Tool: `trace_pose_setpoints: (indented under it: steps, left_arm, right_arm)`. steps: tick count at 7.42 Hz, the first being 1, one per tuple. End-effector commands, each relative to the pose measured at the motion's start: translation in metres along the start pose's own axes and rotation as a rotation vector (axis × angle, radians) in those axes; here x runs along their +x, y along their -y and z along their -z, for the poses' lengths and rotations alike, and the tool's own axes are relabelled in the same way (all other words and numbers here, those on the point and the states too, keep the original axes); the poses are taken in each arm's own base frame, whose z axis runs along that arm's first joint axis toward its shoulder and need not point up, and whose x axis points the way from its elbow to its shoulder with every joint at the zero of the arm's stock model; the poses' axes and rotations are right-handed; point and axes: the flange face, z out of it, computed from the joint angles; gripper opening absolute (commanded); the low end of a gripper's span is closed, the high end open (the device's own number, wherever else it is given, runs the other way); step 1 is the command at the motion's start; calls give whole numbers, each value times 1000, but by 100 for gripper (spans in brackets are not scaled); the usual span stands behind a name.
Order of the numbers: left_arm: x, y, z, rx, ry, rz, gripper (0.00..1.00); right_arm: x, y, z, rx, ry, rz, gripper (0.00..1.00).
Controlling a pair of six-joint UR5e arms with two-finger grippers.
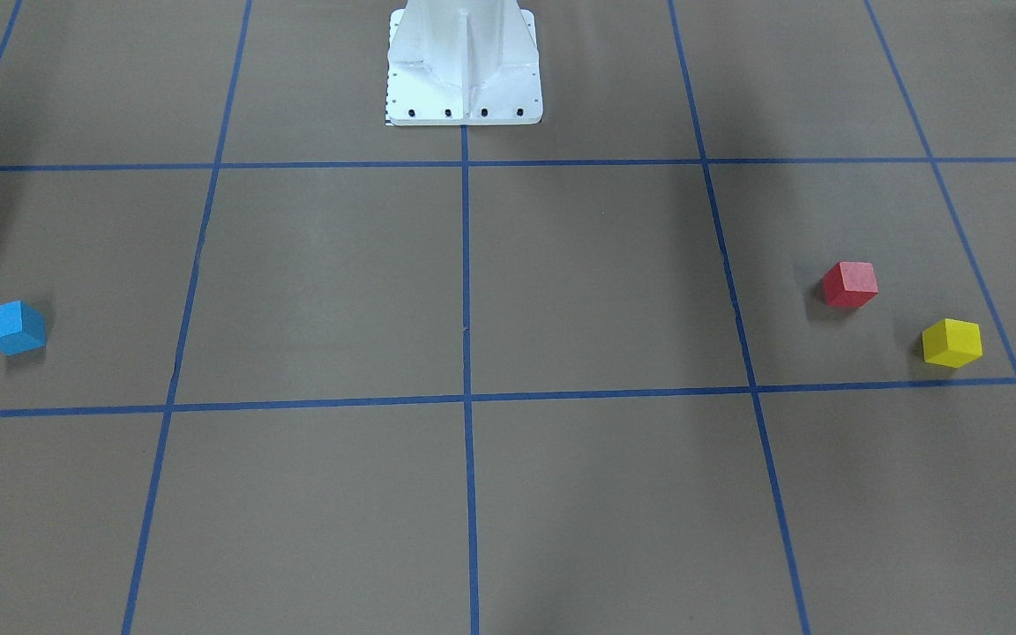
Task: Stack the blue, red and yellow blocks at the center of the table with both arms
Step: 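Move the right gripper down toward the blue cube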
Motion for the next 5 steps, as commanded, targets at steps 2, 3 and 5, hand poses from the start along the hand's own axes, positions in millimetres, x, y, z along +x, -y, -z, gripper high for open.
trace_pose_setpoints:
  steps: [2, 3, 5]
  left_arm:
    - [2, 0, -2, -6, -30, -5, 100]
    - [3, 4, 1, 1, -24, -8, 100]
    - [18, 17, 16, 34, -35, -32, 100]
  right_arm:
    - [1, -1, 0, 0, -1, 4, 99]
    - [1, 0, 0, 1, -2, 3, 99]
    - [-5, -1, 6, 12, 3, 4, 99]
